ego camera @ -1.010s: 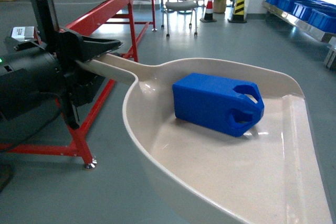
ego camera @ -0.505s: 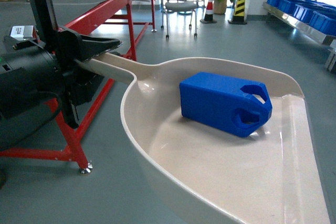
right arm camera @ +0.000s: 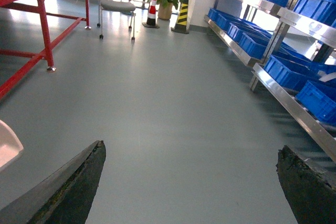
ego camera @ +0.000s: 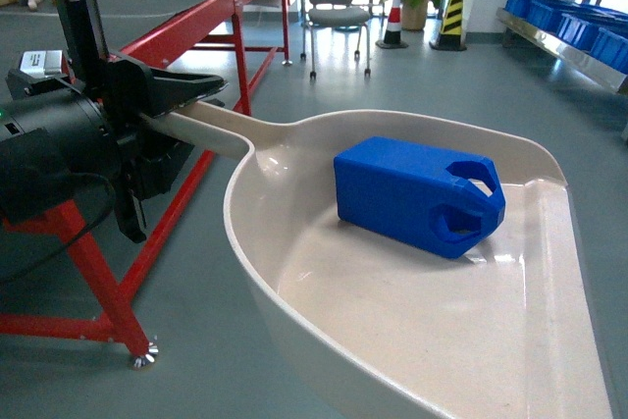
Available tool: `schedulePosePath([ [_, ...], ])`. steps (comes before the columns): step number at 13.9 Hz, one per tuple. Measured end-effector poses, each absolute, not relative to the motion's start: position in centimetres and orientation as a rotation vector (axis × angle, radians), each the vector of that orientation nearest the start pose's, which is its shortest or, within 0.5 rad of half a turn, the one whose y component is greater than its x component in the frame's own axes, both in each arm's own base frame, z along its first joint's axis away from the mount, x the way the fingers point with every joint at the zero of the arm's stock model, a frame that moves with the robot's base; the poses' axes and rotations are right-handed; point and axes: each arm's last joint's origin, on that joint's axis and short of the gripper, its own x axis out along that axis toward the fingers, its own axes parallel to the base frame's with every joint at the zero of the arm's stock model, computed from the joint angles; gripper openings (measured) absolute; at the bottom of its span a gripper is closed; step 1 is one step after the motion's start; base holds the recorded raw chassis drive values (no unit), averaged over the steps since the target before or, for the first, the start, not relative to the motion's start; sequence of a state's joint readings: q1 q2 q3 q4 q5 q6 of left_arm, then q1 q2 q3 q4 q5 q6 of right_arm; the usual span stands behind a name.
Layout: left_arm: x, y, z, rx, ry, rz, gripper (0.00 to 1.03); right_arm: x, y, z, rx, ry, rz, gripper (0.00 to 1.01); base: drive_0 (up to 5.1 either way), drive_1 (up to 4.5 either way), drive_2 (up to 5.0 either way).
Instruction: Place part in tray to right shelf
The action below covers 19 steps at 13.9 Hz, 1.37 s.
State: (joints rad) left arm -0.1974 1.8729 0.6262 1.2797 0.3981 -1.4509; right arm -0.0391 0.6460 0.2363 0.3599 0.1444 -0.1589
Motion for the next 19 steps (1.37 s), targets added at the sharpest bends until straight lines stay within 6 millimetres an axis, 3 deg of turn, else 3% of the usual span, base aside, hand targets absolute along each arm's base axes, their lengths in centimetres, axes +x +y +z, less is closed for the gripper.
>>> schedulePosePath([
  [19,31.94,-7.52,14.58,-1.403,0.398,-0.508,0.13,15.39,-1.02,21.47,-0.161,0.067,-0.177,0.98,0.0,4.19,-4.2],
])
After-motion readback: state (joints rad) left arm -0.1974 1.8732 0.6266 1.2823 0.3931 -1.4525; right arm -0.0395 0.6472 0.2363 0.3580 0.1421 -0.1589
